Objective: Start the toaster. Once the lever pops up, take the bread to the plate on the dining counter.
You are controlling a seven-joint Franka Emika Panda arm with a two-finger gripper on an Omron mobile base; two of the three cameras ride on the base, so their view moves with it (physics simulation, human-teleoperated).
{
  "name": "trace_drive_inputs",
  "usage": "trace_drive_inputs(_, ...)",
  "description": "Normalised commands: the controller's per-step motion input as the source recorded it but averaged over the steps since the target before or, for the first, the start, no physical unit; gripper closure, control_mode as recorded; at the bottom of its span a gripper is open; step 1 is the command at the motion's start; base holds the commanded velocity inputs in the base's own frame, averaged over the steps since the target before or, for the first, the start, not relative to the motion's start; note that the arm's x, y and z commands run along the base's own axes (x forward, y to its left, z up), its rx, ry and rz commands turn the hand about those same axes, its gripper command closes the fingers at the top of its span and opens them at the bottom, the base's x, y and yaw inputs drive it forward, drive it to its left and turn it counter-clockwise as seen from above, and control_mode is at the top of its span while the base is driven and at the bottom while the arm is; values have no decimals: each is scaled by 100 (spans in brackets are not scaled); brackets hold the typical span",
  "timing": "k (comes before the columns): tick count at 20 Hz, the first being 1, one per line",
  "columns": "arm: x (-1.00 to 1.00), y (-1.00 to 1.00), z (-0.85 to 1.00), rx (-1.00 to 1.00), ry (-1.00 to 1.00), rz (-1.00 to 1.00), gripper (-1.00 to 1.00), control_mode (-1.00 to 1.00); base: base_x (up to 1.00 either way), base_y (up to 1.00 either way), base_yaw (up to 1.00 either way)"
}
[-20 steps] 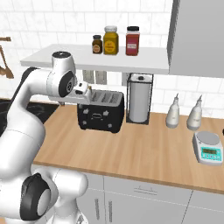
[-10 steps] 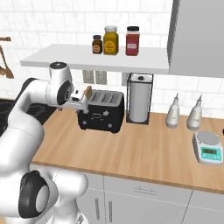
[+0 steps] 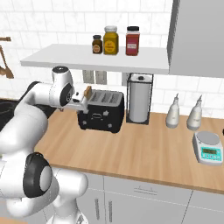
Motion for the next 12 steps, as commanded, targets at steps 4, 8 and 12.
trace_drive_inputs(4,35,15,-12,0,0,0,-100,-100,0,0,0)
trace_drive_inputs(8,40,1,-15,0,0,0,-100,-100,0,0,0)
trace_drive_inputs(12,43,0,-20,0,0,0,-100,-100,0,0,0)
